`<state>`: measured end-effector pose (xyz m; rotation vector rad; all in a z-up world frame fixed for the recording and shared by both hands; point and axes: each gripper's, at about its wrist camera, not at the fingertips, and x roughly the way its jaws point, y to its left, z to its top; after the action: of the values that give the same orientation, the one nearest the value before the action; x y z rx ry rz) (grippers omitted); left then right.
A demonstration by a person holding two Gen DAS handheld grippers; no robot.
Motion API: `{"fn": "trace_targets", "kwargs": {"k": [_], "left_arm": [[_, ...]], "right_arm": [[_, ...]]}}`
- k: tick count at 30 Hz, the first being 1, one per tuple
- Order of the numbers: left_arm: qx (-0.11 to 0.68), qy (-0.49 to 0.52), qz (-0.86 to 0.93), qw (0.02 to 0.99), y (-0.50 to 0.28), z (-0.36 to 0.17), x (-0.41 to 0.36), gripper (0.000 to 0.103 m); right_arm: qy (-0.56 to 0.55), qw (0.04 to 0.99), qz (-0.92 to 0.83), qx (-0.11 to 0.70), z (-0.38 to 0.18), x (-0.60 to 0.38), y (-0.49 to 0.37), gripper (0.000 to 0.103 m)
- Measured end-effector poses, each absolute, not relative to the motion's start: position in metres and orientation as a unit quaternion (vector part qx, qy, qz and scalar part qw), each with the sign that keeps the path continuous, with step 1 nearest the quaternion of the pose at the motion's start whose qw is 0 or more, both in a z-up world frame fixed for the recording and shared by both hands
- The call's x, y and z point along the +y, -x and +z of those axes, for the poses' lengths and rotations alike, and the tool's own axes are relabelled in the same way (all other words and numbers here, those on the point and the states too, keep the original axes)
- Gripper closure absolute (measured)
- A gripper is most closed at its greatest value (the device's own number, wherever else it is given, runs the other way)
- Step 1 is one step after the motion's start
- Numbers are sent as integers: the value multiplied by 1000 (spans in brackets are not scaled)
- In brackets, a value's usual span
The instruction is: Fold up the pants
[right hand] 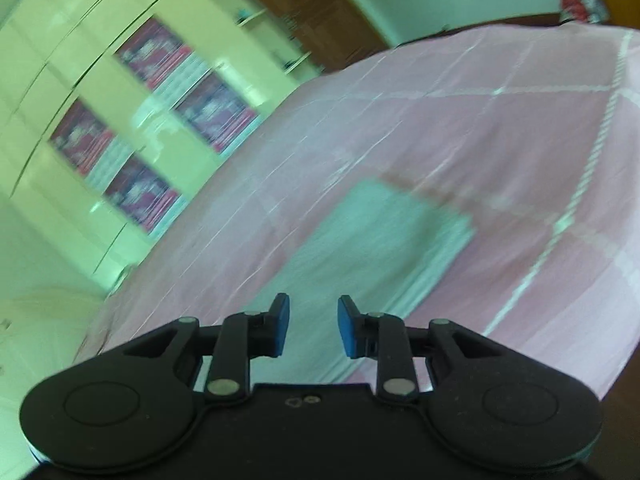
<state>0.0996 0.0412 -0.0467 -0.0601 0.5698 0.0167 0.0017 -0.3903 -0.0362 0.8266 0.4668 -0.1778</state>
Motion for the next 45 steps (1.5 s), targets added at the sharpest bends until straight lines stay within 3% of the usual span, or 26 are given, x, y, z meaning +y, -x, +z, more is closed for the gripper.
{"fn": "trace_targets", "kwargs": {"k": [7, 13, 21, 24, 28, 32, 35, 39, 42, 45], "left_arm": [[306, 96, 57, 945, -92, -48, 86, 5], [321, 79, 62, 942, -95, -55, 93, 5], [321, 91, 59, 941, -92, -56, 96, 5], [321, 80, 53, 942, -93, -56, 89, 5], [311, 73, 51, 946, -89, -54, 87, 5], [314, 74, 52, 945, -90, -55, 86, 5], [314, 72, 49, 945, -89, -55, 84, 5], [317, 72, 47, 944, -92, -56, 84, 5], [315, 67, 45, 946, -92, -55, 82, 5], [315, 65, 44, 946, -92, -54, 82, 5]], "right_arm": [[-439, 841, 57, 310, -62, -280, -29, 82], [-448, 818, 82, 352, -65, -251, -41, 82], [-486, 793, 77, 359, -85, -253, -52, 83], [-463, 808, 72, 357, -80, -249, -53, 103], [-419, 838, 92, 337, -56, -240, -39, 103], [-418, 821, 61, 384, -84, -242, -43, 103], [-428, 821, 66, 373, -83, -243, -41, 103], [-464, 803, 77, 366, -87, -247, -47, 94], [-451, 812, 79, 361, -86, -243, -52, 103], [-427, 830, 89, 348, -71, -236, -45, 103]]}}
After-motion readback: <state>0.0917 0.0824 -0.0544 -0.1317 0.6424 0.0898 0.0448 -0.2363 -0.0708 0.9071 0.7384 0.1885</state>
